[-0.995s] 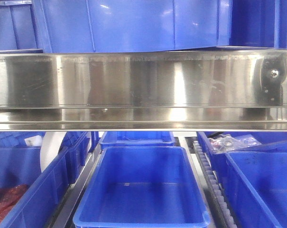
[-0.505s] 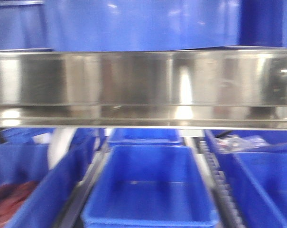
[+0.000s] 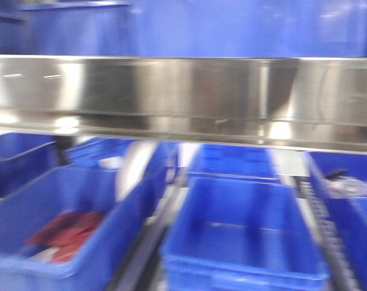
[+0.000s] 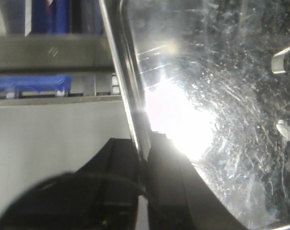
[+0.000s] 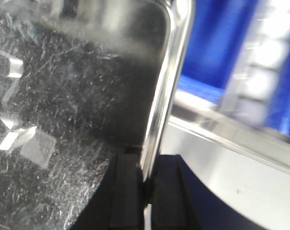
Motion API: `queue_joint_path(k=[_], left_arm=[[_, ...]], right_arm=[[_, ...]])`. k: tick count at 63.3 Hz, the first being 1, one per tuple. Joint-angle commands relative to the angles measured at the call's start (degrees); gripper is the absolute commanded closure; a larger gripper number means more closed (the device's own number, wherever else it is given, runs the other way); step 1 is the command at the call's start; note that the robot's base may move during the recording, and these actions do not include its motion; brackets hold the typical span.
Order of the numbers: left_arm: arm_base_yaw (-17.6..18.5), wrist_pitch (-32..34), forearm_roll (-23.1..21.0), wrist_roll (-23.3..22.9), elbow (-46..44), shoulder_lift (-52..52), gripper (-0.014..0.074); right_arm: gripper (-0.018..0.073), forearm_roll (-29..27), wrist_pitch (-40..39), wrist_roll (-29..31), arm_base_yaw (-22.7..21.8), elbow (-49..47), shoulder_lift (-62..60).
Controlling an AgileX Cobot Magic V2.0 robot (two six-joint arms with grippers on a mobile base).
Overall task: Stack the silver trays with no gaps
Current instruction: 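Hold the tray in both grippers while driving to the other shelf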
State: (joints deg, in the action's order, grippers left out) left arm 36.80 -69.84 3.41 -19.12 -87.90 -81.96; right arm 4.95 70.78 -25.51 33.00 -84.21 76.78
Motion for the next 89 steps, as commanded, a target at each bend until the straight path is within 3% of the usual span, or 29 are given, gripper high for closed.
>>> queue_joint_path(k=[1,89], left_arm=[[0.2,-4.9,2.8,1.3,-1.2,1.9,0.0639],[0.2,-4.9,2.8,1.3,-1.2,1.9,0.0644]], right_arm=[[0.0502,3.3,-1.9,1.8,-0.3,-1.7,-2.3],[0.0502,3.3,-1.9,1.8,-0.3,-1.7,-2.3]])
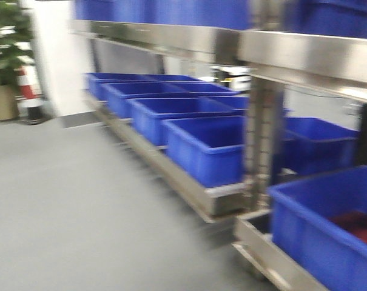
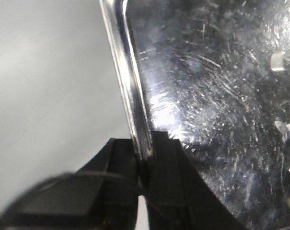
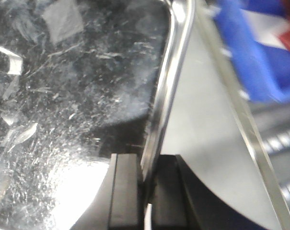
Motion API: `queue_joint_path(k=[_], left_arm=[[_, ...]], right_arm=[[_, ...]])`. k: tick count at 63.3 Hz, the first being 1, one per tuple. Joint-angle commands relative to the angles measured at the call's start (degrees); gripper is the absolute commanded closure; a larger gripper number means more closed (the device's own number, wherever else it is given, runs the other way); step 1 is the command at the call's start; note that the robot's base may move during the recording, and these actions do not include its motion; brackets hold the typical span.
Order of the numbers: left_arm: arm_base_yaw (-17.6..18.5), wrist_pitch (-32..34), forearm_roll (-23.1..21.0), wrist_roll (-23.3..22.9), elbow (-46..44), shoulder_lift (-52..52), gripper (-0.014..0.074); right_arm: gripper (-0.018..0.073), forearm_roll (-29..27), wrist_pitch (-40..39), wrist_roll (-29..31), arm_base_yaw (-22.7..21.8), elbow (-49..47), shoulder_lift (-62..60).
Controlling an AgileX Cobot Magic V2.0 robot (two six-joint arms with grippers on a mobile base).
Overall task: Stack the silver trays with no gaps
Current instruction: 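Hold the tray in both grippers while driving to the other shelf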
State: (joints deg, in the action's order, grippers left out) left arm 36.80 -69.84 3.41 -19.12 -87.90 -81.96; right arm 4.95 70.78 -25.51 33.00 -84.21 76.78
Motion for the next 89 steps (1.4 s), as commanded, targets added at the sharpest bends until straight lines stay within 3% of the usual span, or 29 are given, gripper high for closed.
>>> queue_joint_path(k=[1,89], left_arm=[[0.2,-4.9,2.8,1.3,-1.2,1.9,0.0644],[0.2,-4.9,2.8,1.3,-1.2,1.7,0.0644]], right_arm=[[0.0502,3.3,-1.9,1.8,-0.3,-1.7,-2.3],[0.0502,3.3,-1.8,1.8,-0.3,-1.7,-2.3]])
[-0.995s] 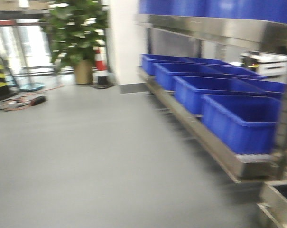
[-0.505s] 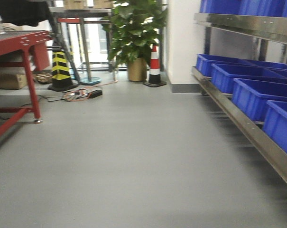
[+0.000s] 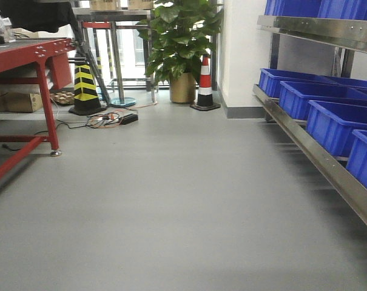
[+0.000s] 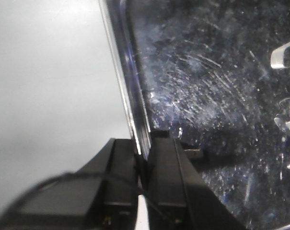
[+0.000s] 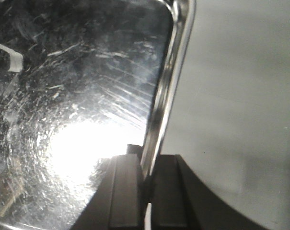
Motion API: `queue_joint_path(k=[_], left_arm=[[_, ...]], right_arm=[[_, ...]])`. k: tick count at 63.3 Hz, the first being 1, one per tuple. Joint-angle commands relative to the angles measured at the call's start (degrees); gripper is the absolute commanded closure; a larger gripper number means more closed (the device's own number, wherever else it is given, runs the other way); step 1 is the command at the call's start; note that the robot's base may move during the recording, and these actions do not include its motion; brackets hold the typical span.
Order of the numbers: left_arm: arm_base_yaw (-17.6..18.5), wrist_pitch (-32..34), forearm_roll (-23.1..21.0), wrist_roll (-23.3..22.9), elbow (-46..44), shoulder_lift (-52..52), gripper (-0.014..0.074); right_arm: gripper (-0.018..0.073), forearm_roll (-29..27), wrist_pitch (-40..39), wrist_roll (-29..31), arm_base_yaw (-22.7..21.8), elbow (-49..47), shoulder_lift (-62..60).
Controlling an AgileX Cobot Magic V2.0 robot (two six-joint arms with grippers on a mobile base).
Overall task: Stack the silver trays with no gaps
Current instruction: 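Hold the tray in both grippers while driving to the other shelf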
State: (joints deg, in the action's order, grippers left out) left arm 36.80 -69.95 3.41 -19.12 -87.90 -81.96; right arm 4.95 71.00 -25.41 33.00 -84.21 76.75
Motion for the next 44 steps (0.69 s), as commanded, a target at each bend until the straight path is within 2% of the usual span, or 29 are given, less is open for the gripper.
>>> queue_joint_path(k=[1,44], left_arm=[[0.2,-4.8,2.8,1.3,-1.2,1.7,0.0645],[0.2,-4.8,2.8,1.3,-1.2,1.7,0.0644]], right_arm=[[0.0502,3.3,-2.0,1.7,-0.3,-1.7,-2.2],[0.0502,3.4,-1.0,1.7,-0.3,-1.7,-2.2]])
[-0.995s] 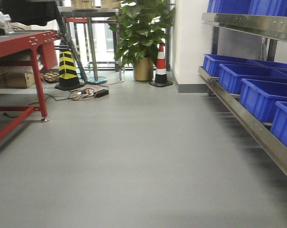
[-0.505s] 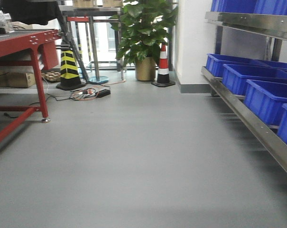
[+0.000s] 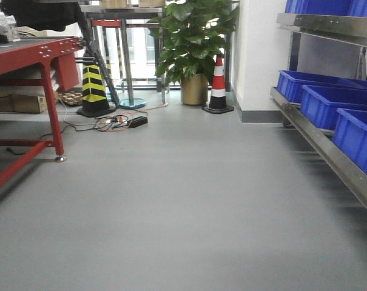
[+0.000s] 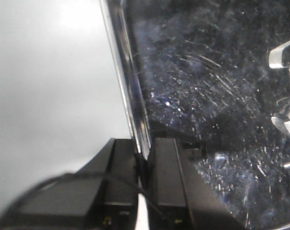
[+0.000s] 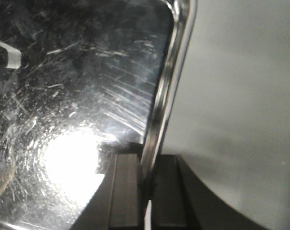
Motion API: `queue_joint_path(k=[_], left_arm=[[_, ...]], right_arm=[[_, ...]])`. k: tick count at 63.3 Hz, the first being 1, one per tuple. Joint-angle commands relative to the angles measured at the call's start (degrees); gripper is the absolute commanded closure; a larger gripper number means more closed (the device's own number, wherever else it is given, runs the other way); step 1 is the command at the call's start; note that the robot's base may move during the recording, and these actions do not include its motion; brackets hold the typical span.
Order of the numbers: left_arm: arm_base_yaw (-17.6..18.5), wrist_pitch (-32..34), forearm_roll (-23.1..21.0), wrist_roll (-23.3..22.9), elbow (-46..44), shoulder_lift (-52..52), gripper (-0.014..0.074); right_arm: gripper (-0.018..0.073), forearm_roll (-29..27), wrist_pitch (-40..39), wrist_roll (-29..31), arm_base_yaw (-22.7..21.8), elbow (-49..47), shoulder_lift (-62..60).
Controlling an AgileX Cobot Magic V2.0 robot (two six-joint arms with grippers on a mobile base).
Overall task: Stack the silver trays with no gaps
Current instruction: 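Hold the tray in both grippers while driving to the other shelf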
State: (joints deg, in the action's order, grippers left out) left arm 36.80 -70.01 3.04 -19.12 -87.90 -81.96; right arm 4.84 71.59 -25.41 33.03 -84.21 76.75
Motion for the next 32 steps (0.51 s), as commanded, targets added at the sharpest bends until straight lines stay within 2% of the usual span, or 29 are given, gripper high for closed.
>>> queue_joint_path(k=[1,32], left_arm=[[0.2,-4.7,3.1,1.3,-1.2,1.7,0.0644],[0.2,-4.7,3.1,1.3,-1.2,1.7,0.0644]], right_arm=[[0.0502,3.5,-1.6,1.7,-0.4,-1.7,-2.2],[0.0502,3.5,-1.6,1.7,-0.4,-1.7,-2.2]])
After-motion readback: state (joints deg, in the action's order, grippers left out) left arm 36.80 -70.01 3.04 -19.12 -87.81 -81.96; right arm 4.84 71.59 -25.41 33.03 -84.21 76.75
